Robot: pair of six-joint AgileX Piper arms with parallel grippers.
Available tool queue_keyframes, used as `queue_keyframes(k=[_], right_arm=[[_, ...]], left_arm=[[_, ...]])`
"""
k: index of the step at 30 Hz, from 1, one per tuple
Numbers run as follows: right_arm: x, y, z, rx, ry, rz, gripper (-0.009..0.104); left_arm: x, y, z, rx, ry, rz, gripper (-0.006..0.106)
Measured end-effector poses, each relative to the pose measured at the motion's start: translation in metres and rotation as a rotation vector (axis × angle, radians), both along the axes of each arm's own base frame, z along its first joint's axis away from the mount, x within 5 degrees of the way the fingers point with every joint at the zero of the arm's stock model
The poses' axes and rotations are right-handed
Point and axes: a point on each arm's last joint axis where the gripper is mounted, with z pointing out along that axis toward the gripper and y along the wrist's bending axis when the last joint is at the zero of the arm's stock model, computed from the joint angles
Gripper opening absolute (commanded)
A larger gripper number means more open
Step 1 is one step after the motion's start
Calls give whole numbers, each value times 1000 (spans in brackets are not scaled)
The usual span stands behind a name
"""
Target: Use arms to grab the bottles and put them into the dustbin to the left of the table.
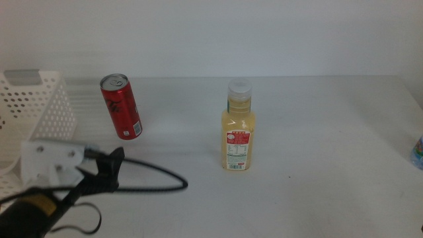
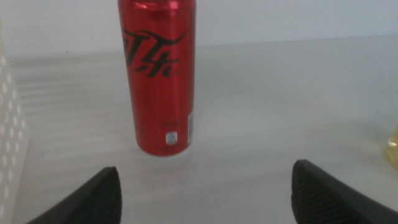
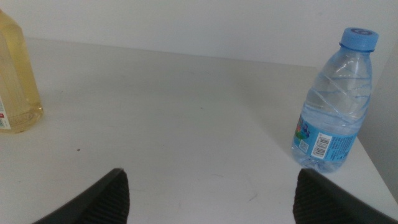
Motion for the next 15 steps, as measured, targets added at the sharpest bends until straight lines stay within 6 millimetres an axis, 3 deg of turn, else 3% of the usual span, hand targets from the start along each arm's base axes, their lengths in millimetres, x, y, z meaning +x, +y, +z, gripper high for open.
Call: queue_keyframes(k=[15], right_arm=[[0, 0, 0, 0, 0, 0, 77]], left_arm=[[65, 7, 21, 43, 5, 29, 90]])
